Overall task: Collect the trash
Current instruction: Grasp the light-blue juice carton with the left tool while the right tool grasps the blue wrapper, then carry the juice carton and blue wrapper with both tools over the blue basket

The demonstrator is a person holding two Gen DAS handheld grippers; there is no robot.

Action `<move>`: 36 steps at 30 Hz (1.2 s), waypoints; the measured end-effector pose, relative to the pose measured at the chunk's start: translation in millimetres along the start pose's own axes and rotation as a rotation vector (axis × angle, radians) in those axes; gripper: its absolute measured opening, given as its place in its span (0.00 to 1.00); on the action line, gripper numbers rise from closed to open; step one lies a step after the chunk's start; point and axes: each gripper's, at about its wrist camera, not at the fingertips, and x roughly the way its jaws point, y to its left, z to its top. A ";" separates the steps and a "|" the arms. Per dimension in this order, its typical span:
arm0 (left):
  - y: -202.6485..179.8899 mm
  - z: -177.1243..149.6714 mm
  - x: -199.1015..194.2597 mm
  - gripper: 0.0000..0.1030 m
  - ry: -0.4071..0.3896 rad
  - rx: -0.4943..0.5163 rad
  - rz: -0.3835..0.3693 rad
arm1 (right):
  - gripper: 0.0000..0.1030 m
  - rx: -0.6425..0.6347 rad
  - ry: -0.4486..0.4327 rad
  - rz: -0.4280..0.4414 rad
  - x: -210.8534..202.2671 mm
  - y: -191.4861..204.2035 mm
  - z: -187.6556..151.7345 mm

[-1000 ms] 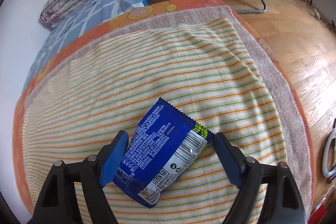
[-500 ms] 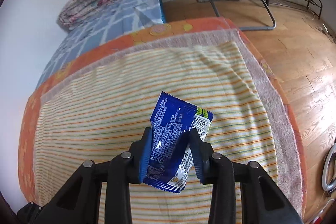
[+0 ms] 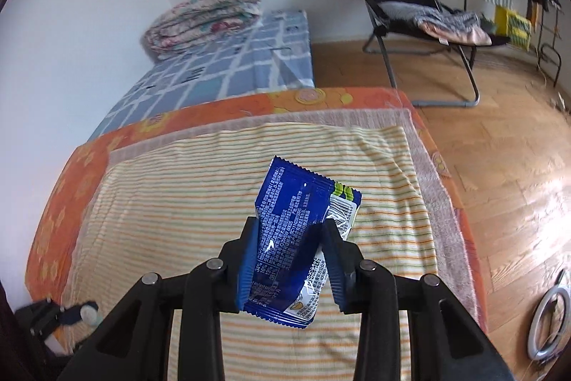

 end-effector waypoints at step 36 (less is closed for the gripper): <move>-39.1 -77.8 -120.3 0.21 -0.106 -0.048 -0.070 | 0.35 -0.238 -0.032 0.228 -137.5 82.4 -144.0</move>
